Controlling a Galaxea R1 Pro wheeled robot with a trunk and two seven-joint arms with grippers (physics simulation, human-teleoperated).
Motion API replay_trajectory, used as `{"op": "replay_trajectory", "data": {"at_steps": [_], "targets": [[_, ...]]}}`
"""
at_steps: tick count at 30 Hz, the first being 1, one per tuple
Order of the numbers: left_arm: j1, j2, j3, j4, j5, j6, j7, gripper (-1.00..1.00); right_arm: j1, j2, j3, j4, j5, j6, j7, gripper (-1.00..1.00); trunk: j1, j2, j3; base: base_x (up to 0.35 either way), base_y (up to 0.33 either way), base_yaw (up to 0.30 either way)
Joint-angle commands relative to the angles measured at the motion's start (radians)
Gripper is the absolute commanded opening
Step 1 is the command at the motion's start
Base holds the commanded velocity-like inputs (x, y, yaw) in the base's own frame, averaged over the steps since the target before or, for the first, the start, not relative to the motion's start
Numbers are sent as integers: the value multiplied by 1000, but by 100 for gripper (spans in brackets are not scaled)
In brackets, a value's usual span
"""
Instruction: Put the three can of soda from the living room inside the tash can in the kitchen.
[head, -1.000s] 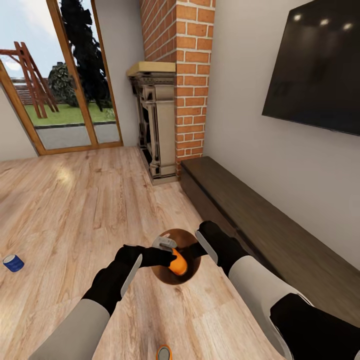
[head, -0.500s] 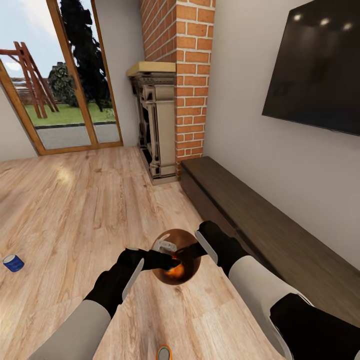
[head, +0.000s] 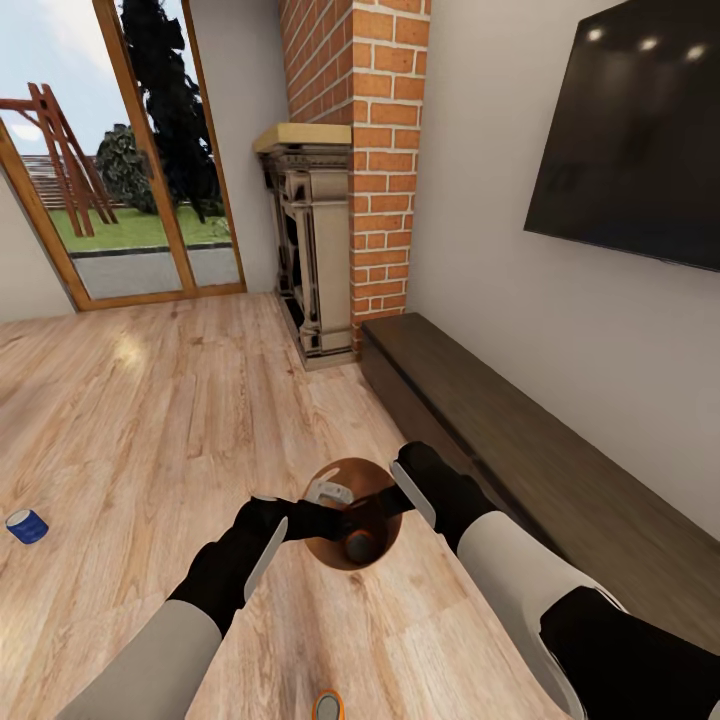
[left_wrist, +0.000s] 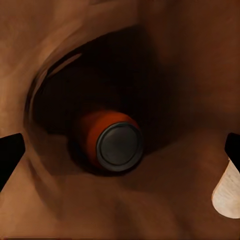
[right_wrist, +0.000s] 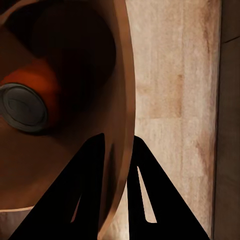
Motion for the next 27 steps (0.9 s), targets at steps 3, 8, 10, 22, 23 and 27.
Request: {"op": "replay_trajectory", "data": {"at_steps": [3,8,10,22,23,27], "targets": [[0,1,0,-3,2,3,5,100,0,0,-1,0,-13,0,3,-100,0,0,0,0,0,0],[2,2,1,-24,8,14,3,100,0,0,-1,0,-13,0,2,-100,0,0,0,0,0,0],[3,3,1,-44,8,22,3,100,0,0,-1,0,-13,0,2,-100,0,0,0,0,0,0],[11,66,12,-439,19,244,-13,100,0,0,-3,1,-6,0,1,-100,0,0,0,0,0,0],[12,76,13,-458,19,254,-17,100,0,0,-3,1,-6,0,1,-100,0,0,0,0,0,0],[12,129,18,-527,19,291,-52,100,0,-1,-4,2,-3,0,1,-100,0,0,0,0,0,0]]}}
